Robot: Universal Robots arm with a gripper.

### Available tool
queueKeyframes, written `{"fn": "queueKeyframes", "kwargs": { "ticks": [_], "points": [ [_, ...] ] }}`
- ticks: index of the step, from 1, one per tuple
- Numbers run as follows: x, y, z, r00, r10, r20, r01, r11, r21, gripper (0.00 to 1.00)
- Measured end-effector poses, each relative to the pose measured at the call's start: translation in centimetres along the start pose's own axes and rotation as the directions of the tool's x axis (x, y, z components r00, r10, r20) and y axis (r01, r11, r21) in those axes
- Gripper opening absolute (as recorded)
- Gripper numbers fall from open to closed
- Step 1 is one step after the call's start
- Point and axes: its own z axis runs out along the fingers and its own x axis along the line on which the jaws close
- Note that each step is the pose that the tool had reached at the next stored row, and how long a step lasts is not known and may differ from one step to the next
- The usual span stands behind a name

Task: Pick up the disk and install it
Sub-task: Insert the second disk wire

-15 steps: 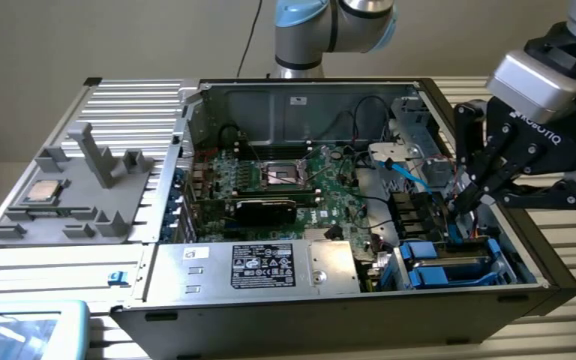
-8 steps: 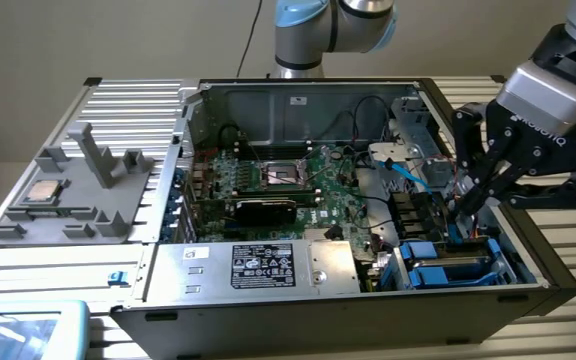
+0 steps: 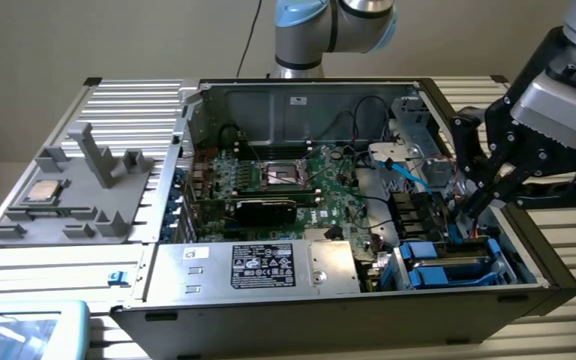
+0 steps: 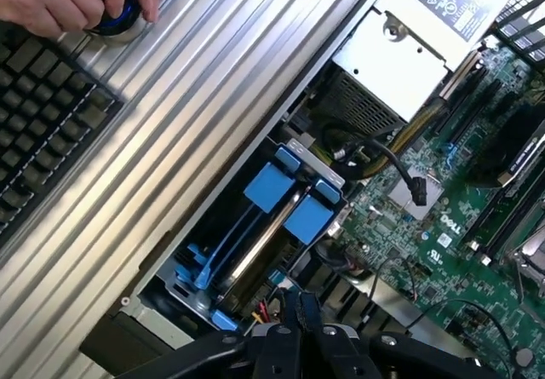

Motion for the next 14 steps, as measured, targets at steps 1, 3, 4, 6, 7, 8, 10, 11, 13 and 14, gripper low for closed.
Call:
{"fn": "queueKeyframes", "kwargs": {
  "ticks": [1, 3, 4, 6, 7, 8, 10, 11, 13, 14],
  "points": [
    [0.0, 0.0, 0.03, 0.9998, -0.018, -0.0013, 0.018, 0.9998, 0.0002, 0.11],
    [0.0, 0.0, 0.09, 0.9987, -0.052, -0.0044, 0.052, 0.9987, 0.0017, 0.11],
    [0.01, 0.0, 0.12, 0.9976, -0.068, -0.0057, 0.069, 0.9976, 0.0023, 0.11],
    [0.01, 0.0, 0.15, 0.9947, -0.102, -0.0098, 0.102, 0.9947, 0.0038, 0.11],
    [0.01, 0.0, 0.17, 0.9927, -0.12, -0.0123, 0.12, 0.9928, 0.0049, 0.11],
    [0.01, 0.0, 0.2, 0.9906, -0.136, -0.015, 0.136, 0.9907, 0.0061, 0.11],
    [0.02, -0.01, 0.34, 0.9856, -0.168, -0.0198, 0.168, 0.9857, 0.0076, 0.11],
    [0.02, -0.01, 0.42, 0.983, -0.182, -0.0222, 0.182, 0.9832, 0.0086, 0.11],
    [0.03, -0.01, 0.55, 0.9773, -0.21, -0.0272, 0.211, 0.9775, 0.0108, 0.11],
    [0.04, -0.01, 0.61, 0.9746, -0.222, -0.0303, 0.223, 0.9749, 0.0123, 0.11]
  ]
}}
